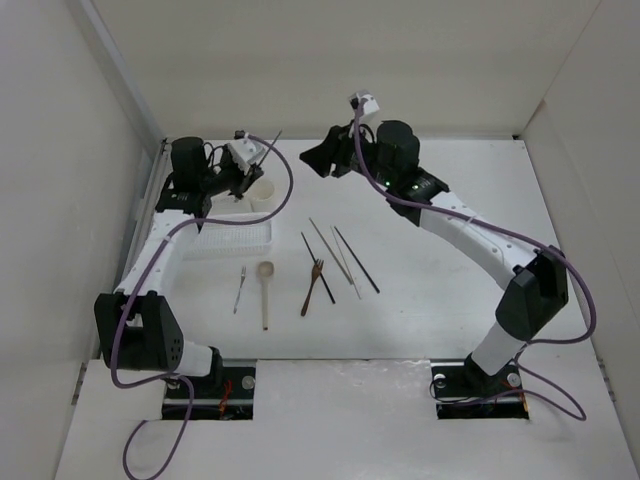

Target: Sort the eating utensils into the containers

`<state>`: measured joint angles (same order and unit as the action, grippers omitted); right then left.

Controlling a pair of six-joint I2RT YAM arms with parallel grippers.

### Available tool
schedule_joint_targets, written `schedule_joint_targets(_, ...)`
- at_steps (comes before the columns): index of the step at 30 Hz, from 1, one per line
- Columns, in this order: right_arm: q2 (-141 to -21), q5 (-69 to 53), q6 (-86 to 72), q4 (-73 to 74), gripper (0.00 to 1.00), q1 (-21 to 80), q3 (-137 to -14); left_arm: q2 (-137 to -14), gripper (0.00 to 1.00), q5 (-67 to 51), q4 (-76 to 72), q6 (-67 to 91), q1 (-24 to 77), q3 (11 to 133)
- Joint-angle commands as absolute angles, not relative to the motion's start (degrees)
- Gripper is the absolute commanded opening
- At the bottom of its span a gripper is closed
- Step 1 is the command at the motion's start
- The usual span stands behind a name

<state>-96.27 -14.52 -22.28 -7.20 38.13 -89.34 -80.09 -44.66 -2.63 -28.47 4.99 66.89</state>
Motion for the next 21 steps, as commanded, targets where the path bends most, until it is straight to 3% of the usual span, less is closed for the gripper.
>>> schedule_joint_targets(1,-89.93,-14.24,-22.32,-9.84,0.54,34.11,-85.79,-77.79,0.00,-34.37,12.89,-58.14,0.20,66.98)
schedule_joint_targets(6,-86.48,-12.74,-21.80,-9.84,0.54,30.23,-79.47,-78.31,0.00,-31.47,20.13,-83.36,-4.21,62.33)
schedule_joint_targets(10,-85.78,-12.74,-21.80,-9.84,0.52,28.83,-78.84,-78.93,0.00,-29.45,18.82,-93.48,-4.22,55.82)
schedule_joint_targets(21,-88.15,-13.89,-21.80,-9.84,0.51,27.16,-80.68,-87.54,0.00,-24.97,12.83,-94.56,-4.22,54.84)
